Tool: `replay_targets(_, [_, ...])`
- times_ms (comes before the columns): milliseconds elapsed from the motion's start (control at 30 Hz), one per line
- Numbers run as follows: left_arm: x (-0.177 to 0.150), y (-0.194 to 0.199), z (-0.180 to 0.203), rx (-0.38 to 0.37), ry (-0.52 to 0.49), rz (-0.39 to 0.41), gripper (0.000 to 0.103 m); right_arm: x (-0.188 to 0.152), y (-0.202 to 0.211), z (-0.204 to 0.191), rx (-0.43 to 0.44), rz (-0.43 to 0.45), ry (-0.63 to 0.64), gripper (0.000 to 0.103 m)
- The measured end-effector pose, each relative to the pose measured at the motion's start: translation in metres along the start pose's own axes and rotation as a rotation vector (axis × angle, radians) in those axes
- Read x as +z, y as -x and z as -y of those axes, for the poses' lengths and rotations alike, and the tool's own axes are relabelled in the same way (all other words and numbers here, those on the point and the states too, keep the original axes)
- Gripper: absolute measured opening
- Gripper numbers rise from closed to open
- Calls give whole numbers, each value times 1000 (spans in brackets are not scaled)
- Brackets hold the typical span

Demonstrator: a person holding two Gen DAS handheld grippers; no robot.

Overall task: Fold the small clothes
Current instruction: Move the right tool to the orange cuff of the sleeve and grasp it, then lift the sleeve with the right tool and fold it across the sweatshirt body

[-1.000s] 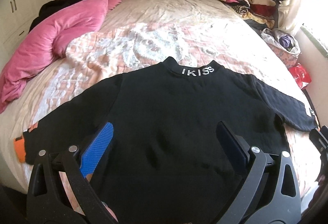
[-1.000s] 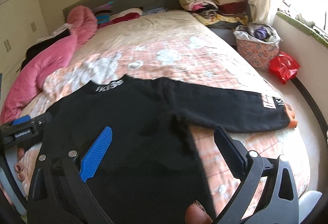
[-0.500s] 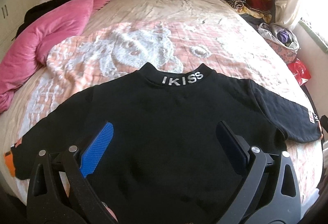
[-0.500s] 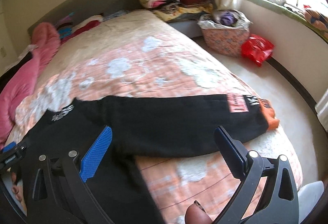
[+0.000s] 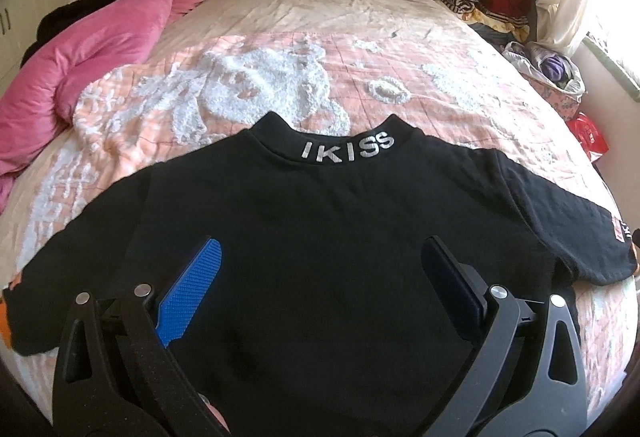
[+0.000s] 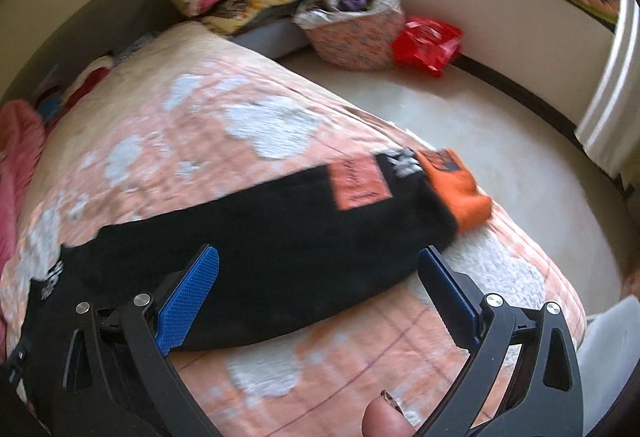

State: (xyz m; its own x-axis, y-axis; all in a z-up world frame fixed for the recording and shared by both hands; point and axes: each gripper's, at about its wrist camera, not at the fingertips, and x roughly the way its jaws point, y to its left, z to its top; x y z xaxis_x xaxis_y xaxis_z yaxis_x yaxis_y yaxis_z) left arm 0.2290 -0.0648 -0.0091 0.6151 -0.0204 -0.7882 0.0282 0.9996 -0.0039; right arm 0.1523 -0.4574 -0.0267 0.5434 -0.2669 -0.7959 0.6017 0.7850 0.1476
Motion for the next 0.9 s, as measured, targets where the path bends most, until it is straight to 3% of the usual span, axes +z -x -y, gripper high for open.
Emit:
replay_targets(233, [-11,-19,2,-7,-22,-20,94,2,-27,32,-83,-37,-88,99])
replay_targets(533, [-15,-22,-14,7,-22,-18,94,7,-62,50,-77,-73,-185,99])
replay_targets(600, [-14,-17,-20,27,-19,0,94,9,-61,47,-71,-49,-170,77])
replay_targets(633, [-13,-14,-23,34,-15,10,94,11,-60,45,-74,-38,-159,72])
replay_targets(700, [-11,-10,-30,38,-4,24,94,14,-55,44,-71,-12,-150,40])
replay_targets(767, [-10,-8,-36,38,-1,30,94,17,-49,46,-56,11,-156,19])
replay_targets(900, [-8,-7,-48,14,34,28,94,24,-33,52,32,52,-179,14])
